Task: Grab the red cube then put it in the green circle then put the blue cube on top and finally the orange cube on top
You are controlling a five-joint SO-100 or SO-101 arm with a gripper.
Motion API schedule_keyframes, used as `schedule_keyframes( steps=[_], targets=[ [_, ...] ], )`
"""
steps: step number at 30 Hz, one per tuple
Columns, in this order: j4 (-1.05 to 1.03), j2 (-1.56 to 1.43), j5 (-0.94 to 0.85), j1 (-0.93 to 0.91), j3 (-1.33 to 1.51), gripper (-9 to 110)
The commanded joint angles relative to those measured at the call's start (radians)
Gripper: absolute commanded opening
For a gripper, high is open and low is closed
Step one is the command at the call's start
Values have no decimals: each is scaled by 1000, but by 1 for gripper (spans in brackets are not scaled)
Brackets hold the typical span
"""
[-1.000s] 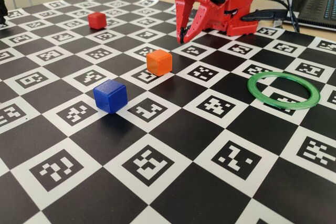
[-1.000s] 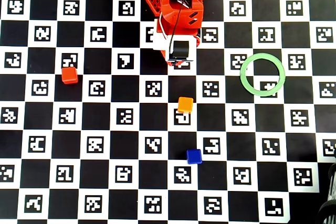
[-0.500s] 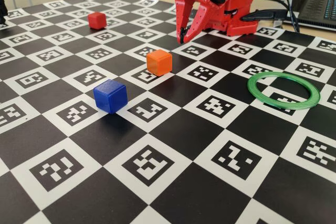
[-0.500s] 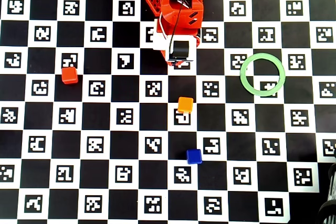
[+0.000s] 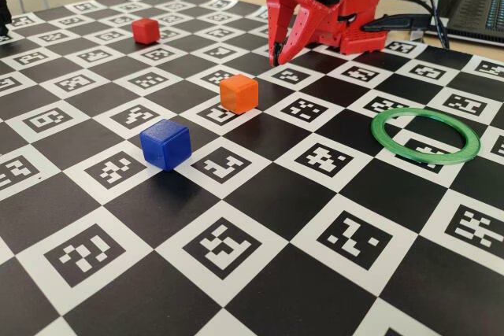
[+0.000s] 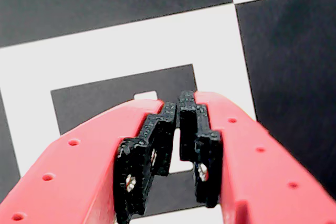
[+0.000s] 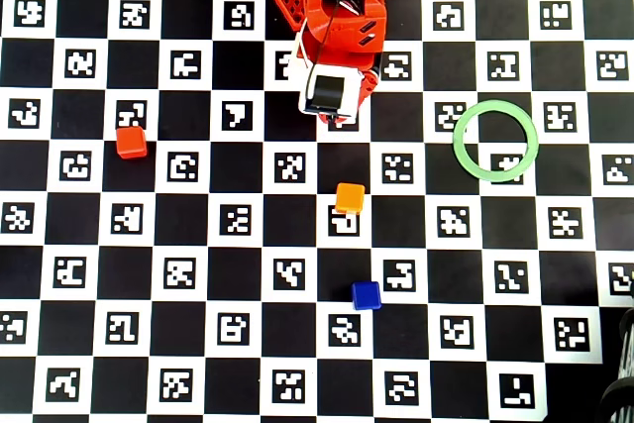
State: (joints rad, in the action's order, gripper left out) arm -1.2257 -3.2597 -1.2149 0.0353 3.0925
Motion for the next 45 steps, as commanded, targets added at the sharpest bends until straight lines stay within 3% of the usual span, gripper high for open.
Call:
schedule_keyframes(
  steps=[1,8,13,21,25,45],
  targets=[
    [41,137,186,-20,-242,-6],
    [-31,445,356,-21,-729,-6],
    [-235,698,454,-54,-1066,-6],
    [-494,991,514,-184,-1387,-6],
    [-552,1104,526,-288,-1503,1],
    [-614,1620,244,-923,-1960,29]
  ],
)
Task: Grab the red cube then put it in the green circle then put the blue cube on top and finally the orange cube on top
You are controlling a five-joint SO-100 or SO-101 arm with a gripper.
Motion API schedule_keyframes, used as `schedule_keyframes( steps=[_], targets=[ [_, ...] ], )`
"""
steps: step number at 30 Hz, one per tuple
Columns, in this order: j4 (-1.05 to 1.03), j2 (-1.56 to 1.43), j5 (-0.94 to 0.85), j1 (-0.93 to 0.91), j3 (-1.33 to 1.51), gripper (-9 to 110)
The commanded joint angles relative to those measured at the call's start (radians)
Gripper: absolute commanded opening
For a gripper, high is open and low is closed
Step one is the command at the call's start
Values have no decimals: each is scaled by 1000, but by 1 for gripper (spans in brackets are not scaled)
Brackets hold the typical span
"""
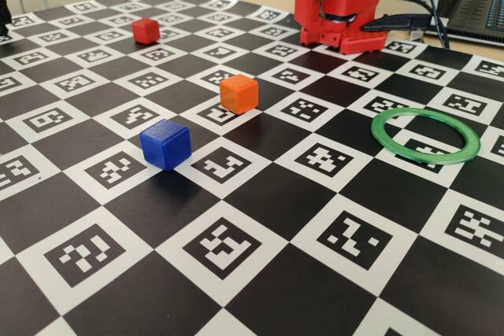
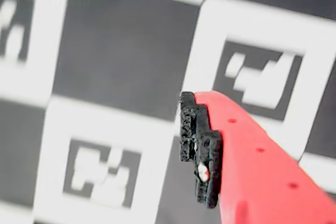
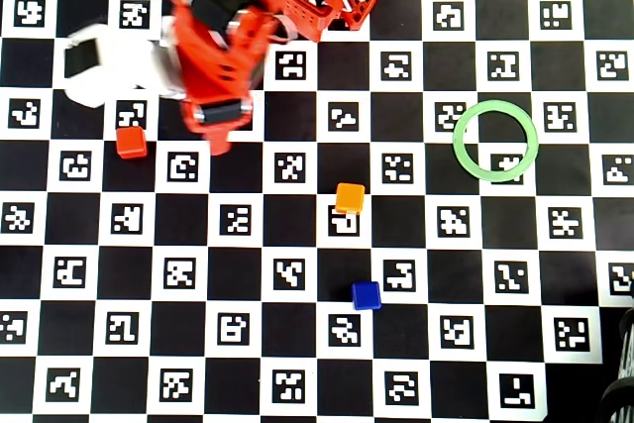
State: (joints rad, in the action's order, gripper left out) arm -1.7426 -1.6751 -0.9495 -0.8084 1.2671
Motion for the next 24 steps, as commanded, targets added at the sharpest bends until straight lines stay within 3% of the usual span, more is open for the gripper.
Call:
schedule_keyframes(
  steps=[1,14,24],
  targets=[
    [-97,64,-23,-98,-164,30],
    [-78,379,-46,-164,-351,38],
    [92,425,-158,-206,-158,40]
  ],
)
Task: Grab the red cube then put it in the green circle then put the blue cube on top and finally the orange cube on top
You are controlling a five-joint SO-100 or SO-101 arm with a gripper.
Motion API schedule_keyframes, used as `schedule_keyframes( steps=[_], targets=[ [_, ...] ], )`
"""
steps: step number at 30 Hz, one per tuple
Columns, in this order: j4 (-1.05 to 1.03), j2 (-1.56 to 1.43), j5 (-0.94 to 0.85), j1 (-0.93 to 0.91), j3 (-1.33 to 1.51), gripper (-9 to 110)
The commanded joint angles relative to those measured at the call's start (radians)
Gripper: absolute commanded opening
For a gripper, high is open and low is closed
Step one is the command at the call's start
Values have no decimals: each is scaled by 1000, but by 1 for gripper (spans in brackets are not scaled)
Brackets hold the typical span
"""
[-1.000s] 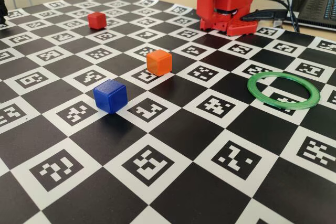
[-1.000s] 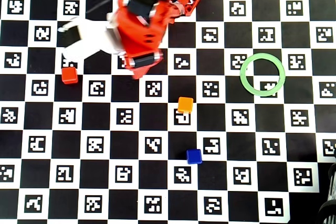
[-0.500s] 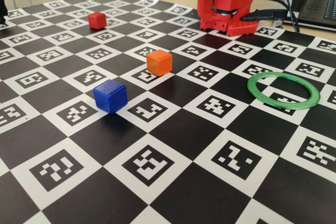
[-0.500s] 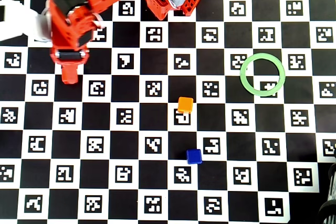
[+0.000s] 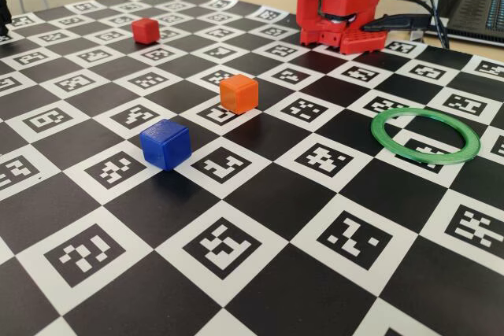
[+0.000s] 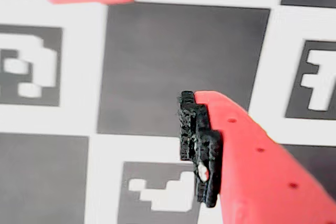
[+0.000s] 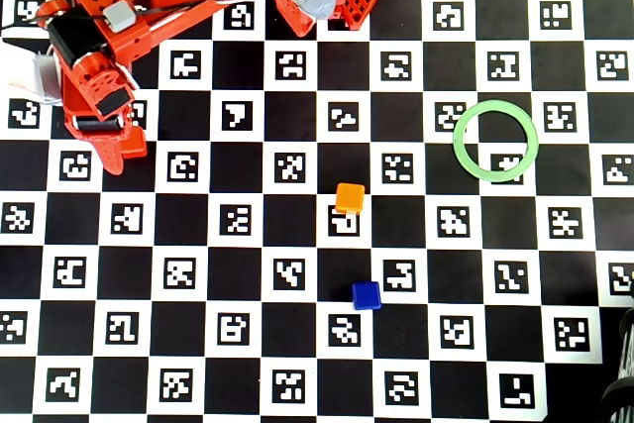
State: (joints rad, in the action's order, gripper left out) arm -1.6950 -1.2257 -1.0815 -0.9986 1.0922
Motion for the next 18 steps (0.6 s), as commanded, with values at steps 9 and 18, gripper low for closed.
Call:
schedule_keyframes(
  steps=[9,18],
  targets=[
    [215,38,-35,-23,149,41],
    [365,103,-32,-31,229,41]
  ],
)
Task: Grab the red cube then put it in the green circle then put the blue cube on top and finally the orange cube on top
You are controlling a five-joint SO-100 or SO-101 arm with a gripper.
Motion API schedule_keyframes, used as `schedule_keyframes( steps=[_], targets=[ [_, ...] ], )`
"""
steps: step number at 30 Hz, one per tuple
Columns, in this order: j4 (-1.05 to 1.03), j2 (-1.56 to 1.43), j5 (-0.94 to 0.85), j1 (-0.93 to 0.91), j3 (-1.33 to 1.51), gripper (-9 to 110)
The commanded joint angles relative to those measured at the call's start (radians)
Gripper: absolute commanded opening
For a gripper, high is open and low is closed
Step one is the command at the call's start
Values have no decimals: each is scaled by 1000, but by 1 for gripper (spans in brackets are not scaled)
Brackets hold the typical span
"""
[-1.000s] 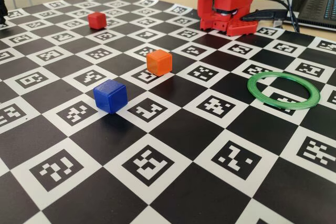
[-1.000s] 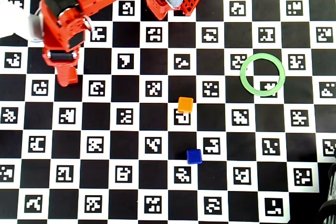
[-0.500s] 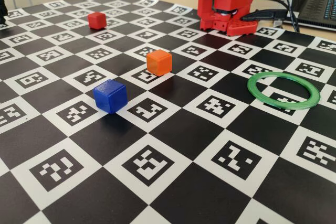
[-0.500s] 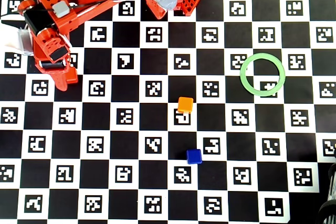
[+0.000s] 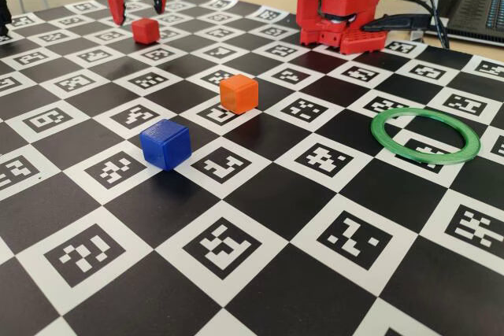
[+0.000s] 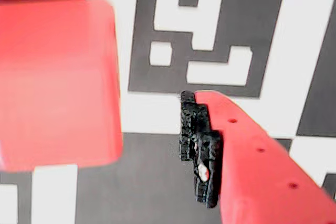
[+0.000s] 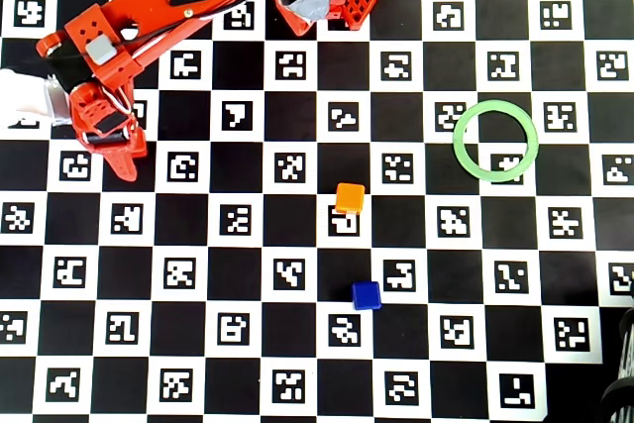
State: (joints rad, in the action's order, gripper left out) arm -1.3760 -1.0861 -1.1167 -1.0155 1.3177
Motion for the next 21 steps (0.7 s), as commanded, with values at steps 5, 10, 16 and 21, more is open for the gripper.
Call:
schedule_keyframes(
  steps=[5,10,16,21],
  targets=[
    [89,-29,20,-9,46,41],
    [127,-25,63,-2,64,41],
    [141,-25,94,11,69,41],
    [138,-28,107,26,72,41]
  ],
)
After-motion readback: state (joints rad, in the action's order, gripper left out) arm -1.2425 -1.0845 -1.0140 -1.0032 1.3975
